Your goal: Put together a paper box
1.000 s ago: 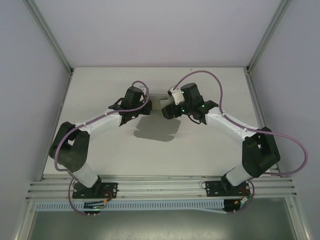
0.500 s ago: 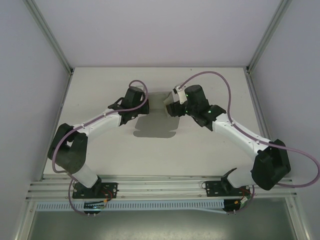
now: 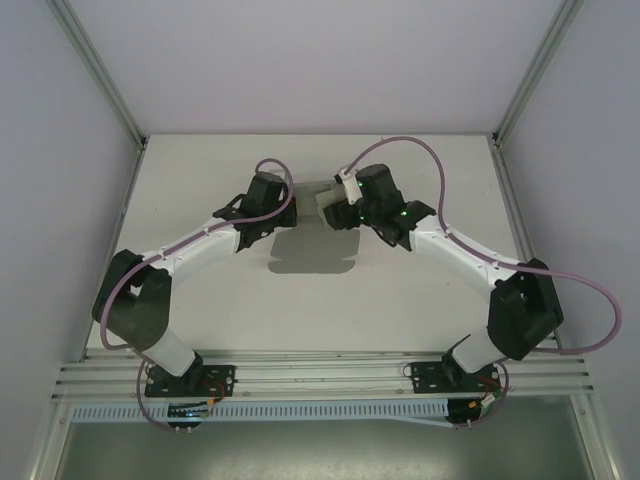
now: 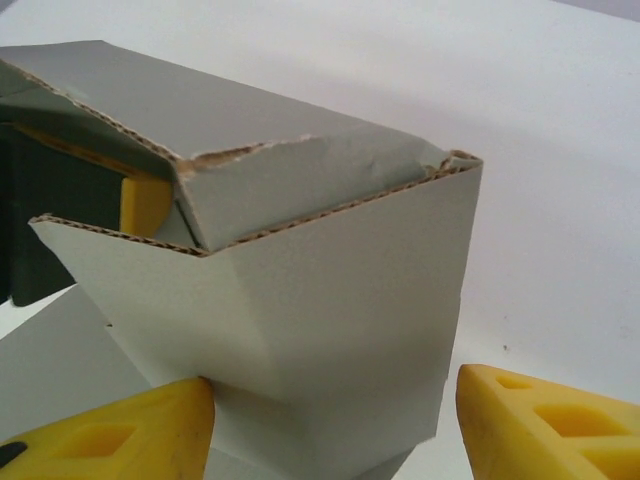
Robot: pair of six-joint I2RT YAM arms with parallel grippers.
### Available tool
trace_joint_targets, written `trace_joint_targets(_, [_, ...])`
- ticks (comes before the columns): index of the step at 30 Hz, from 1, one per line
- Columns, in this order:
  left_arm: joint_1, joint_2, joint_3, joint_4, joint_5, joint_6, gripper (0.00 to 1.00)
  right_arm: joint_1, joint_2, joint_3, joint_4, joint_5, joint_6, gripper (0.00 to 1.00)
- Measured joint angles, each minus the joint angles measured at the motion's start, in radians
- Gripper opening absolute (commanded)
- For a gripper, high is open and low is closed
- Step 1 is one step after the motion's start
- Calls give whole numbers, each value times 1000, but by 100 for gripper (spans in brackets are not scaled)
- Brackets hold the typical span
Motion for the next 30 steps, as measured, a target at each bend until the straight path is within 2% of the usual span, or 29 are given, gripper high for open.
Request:
trace_joint_targets(6, [5, 7, 9, -37, -51, -17, 0, 36, 57, 36, -12, 74, 41, 69])
trace_joint_targets(9, [5, 14, 11, -49, -55, -22, 0, 38, 58, 27, -3, 58, 60, 75])
trace_joint_targets(14, [3, 27, 36, -60, -54, -21, 0, 38, 54, -8, 31, -17, 66, 75])
trace_joint_targets(19, [3, 29, 36, -69, -50, -19, 0, 33, 47, -22, 43, -33, 65, 69])
trace_joint_targets(25, [2, 28, 34, -44, -20, -9, 0, 35, 62, -4, 33, 61, 64, 69])
trace_joint_targets(30, [2, 28, 32, -36, -21, -1, 0, 41, 106, 14, 55, 139, 69, 58])
